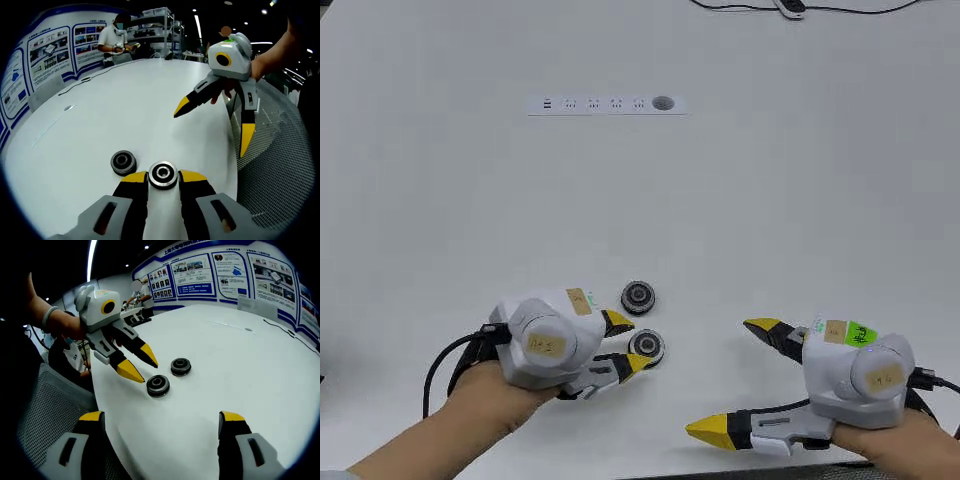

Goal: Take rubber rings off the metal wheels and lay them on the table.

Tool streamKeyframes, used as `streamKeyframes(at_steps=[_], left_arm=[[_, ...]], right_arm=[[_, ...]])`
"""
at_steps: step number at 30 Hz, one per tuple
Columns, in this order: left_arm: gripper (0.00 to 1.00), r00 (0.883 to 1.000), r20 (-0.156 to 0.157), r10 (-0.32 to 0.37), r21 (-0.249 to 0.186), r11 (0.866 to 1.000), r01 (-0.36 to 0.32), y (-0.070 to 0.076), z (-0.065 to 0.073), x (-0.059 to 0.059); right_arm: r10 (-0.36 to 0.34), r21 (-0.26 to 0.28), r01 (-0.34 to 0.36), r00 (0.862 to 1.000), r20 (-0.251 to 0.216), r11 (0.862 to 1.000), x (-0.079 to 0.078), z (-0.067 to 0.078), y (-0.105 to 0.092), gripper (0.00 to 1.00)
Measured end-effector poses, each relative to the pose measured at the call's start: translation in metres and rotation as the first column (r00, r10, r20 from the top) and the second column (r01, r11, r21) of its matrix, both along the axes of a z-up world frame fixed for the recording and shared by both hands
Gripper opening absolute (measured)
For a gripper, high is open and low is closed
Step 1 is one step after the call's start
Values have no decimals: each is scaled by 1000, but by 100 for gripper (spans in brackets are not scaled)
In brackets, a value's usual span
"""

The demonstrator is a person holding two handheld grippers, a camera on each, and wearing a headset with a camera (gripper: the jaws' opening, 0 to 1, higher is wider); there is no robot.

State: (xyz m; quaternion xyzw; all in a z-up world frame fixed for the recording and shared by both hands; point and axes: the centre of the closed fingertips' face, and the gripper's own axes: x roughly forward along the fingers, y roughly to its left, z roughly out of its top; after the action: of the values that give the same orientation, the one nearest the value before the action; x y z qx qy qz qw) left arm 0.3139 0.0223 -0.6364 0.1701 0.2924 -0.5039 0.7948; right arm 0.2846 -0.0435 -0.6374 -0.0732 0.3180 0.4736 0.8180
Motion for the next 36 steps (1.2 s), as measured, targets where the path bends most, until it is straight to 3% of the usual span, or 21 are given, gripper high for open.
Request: streamKeyframes(at_steps=[21, 36], left_arm=[[17, 998, 13, -60, 73, 996, 59, -10, -13, 3], [14, 997, 7, -83, 93, 992, 82, -10, -18, 3]], right_arm=[[-9, 22, 10, 1000, -16, 1000, 0, -1, 3, 93], [-16, 45, 17, 999, -30, 999, -1, -1, 7, 92]])
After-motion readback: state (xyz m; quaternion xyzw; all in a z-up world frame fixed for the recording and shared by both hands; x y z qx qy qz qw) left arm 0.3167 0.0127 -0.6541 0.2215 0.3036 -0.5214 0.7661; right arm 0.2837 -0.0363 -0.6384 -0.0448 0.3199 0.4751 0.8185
